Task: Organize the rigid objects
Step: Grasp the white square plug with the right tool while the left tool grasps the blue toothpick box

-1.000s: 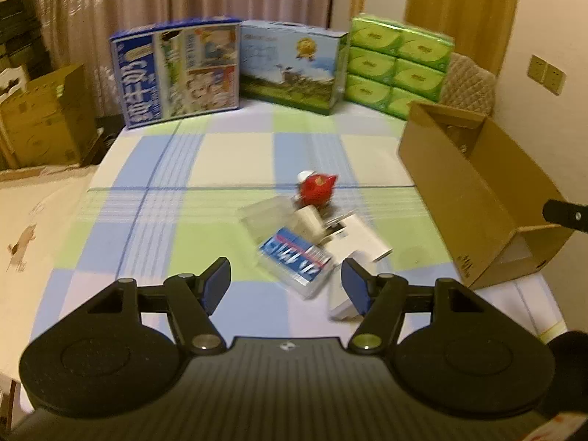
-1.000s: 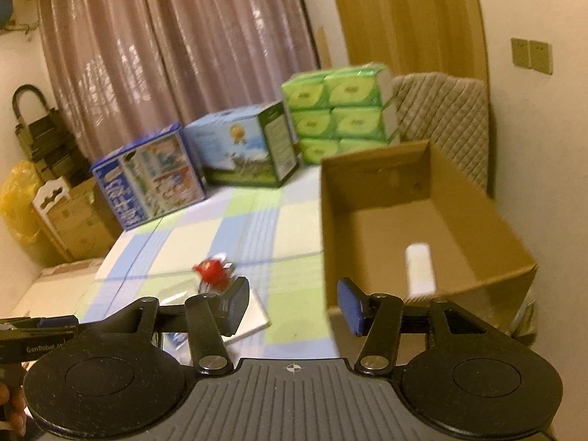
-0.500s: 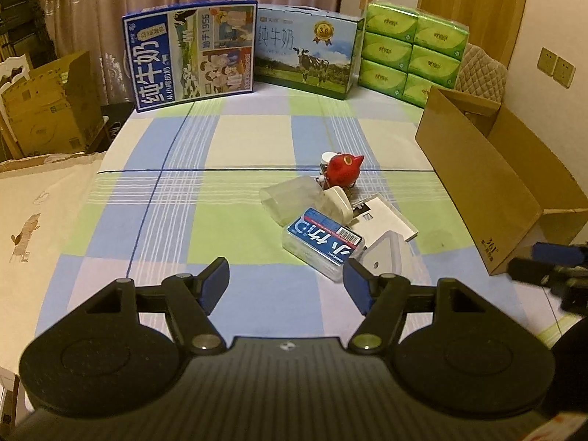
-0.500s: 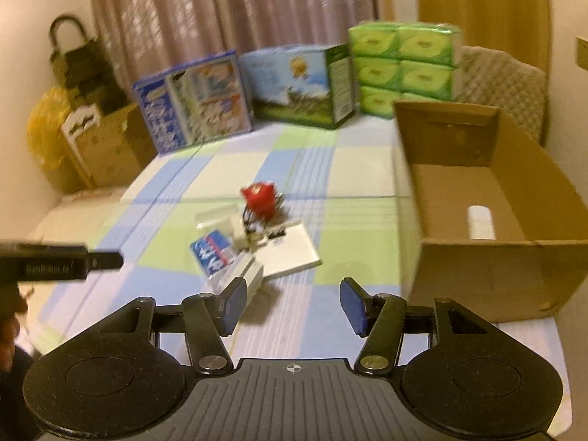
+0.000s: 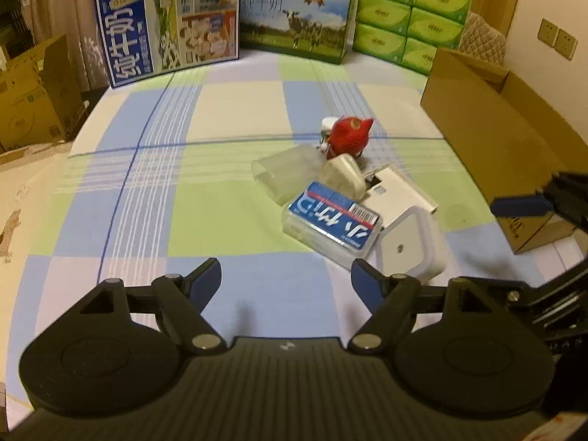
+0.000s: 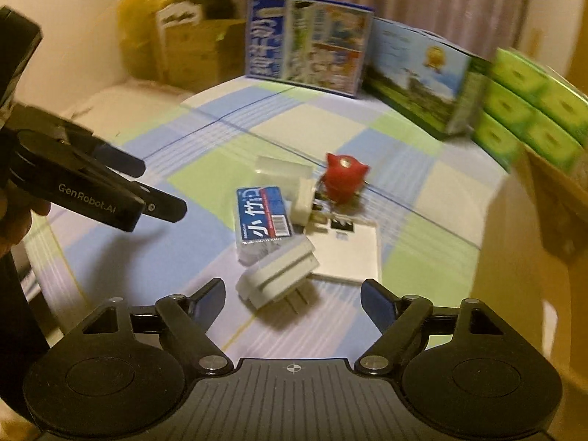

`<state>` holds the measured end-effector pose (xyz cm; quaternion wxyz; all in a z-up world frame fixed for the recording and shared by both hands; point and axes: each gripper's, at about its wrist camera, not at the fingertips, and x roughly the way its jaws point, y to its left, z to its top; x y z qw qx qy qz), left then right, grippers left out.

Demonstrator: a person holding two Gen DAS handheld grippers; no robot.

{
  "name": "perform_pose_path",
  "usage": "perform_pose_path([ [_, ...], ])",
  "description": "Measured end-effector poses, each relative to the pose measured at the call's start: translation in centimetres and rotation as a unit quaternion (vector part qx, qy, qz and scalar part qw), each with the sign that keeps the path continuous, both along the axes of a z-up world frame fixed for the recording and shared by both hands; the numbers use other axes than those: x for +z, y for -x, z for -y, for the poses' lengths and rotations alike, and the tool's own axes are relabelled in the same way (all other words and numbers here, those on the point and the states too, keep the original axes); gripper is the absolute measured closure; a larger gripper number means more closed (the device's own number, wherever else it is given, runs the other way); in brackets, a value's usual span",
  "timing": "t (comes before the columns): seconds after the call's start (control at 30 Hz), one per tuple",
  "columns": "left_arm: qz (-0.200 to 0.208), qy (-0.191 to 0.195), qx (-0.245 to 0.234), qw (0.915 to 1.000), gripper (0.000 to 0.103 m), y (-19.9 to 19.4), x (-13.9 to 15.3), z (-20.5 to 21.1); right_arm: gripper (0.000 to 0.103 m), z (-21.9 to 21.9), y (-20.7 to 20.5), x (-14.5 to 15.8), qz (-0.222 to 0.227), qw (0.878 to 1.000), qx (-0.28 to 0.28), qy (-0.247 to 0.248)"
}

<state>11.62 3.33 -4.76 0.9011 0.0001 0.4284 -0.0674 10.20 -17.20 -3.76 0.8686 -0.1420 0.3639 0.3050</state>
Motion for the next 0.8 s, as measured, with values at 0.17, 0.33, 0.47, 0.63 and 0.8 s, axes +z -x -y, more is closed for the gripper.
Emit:
perform_pose_path([
  [0.17, -0.006, 0.005, 0.005, 1.0000, 0.025, -0.7, -1.2, -0.2, 0.023, -1.6, -2.0, -1.9, 0.004, 0.997, 0.064, 0.039],
  [0.33, -0.012, 0.007, 0.001, 0.9999, 0.025, -1.2, -1.9, 0.0, 0.023, -3.3, -3.4, -3.7, 0.013, 0.988, 0.123, 0.088],
  [0.47, -0.013, 0.013, 0.005, 0.9998, 0.025, -1.5, -2.1, -0.2, 0.023, -4.3, -4.4, -4.8, 0.018, 0.981, 0.155, 0.116],
  [0.63, -0.015, 0.017, 0.007, 0.9997, 0.025, -1.6, -2.3, -0.3, 0.024, -4.5, -5.6, -5.6, -0.008, 0.984, 0.148, 0.099],
  [0.8, -0.014, 0.022, 0.008, 0.9996, 0.025, -1.5, -2.4, -0.4, 0.041, -3.3, -5.7, -4.7, -0.039, 0.994, 0.098, 0.033],
])
